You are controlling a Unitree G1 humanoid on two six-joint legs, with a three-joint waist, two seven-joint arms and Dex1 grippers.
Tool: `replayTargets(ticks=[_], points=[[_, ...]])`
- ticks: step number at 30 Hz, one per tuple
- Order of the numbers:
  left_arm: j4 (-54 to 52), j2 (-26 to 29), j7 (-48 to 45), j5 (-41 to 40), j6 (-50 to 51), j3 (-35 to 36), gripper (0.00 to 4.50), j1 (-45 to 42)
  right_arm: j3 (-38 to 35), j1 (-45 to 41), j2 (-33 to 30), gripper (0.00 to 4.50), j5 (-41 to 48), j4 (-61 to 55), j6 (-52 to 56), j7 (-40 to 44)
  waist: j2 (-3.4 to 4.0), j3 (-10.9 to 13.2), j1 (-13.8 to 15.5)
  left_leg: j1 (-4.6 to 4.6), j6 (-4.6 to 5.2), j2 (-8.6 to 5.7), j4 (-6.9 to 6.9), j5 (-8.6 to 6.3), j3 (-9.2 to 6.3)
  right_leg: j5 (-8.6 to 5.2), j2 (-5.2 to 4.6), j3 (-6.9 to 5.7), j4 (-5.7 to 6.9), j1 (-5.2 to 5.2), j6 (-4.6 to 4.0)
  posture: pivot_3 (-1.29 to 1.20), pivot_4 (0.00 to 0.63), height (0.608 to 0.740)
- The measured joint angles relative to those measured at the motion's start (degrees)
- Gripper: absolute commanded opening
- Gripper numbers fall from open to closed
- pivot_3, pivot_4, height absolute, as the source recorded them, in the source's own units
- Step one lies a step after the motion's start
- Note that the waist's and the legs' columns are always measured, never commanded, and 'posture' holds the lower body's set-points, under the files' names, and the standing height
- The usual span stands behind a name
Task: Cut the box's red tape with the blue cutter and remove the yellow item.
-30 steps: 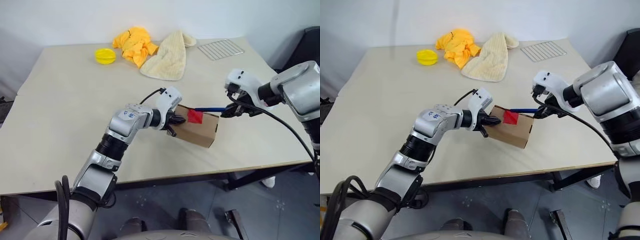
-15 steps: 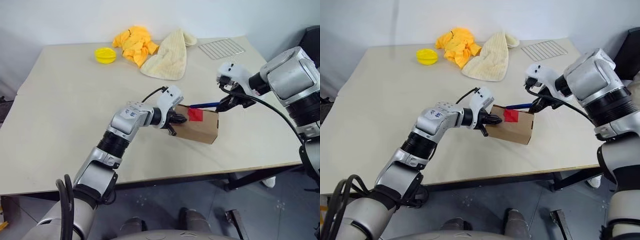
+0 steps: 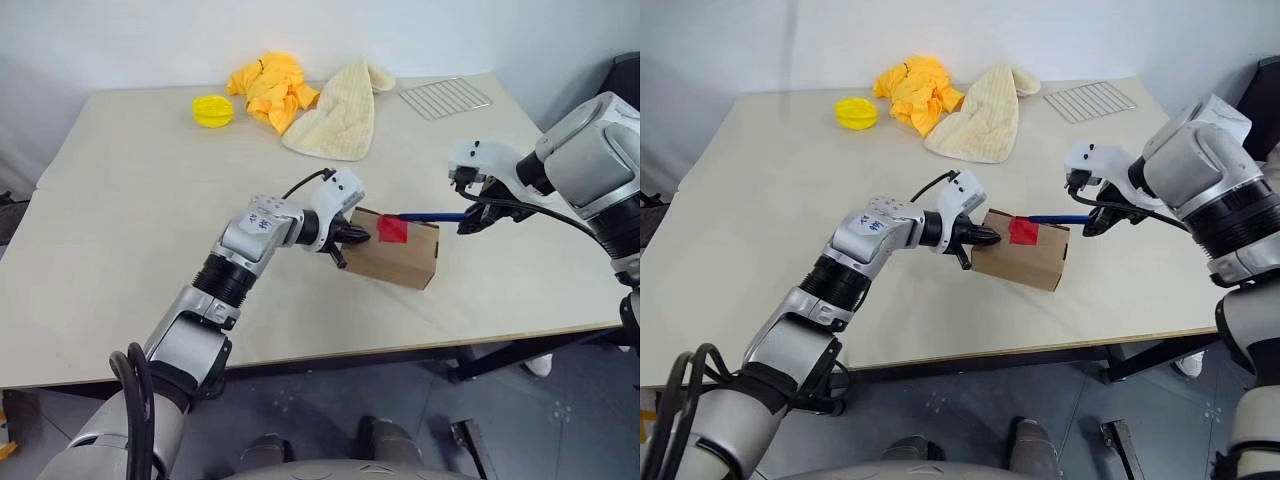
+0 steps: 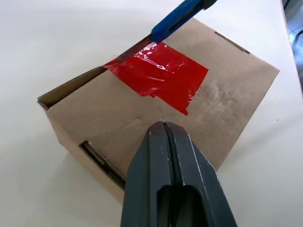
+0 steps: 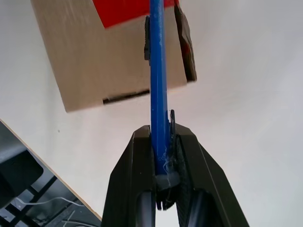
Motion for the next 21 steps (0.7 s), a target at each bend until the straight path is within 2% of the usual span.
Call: replayTargets(ticks=[10,14,18,21], points=[[2.0,0.0,0.0,1.1,-1.5,0.3,0.0,-0.6,-0.8,-1.2,3.2,0.15,-1.8,5.3,-2.4,0.0,0.0,0.0,-0.1,0.04,0.0,0.0,0.03,0.0,0.01,0.0,0.0,0.02,0.08,0.01,0.0,0.0,0.15,0.74],[1.9,-0.1,-0.7,2.3,-2.8,-0.1,0.0,-0.5,-3.4,-1.5,4.6,0.15,-1.5,5.1,-2.0,-0.2,0.02,0.0,-0.1,0.02,0.0,0.01,0.03,0.0,0.01,0.0,0.0,0.01,0.08,-0.01,0.0,0.0,0.15,0.74],[1.6,-0.2,-1.4,3.0,-4.0,-0.4,0.0,-0.5,-8.2,-1.6,5.1,0.15,0.0,3.3,0.1,-1.6,0.04,0.0,0.0,-0.06,0.0,0.0,0.02,0.0,0.01,0.0,0.0,0.0,0.02,-0.06,0.0,0.0,0.15,0.74],[1.1,-0.2,-1.6,3.1,-4.0,-0.1,0.0,-0.4,-15.8,-0.1,5.0,0.15,2.1,-0.2,1.8,-5.9,0.05,0.0,0.0,-0.1,0.0,0.01,-0.01,0.0,-0.01,0.0,0.0,-0.03,-0.01,-0.08,0.0,0.0,0.15,0.74]])
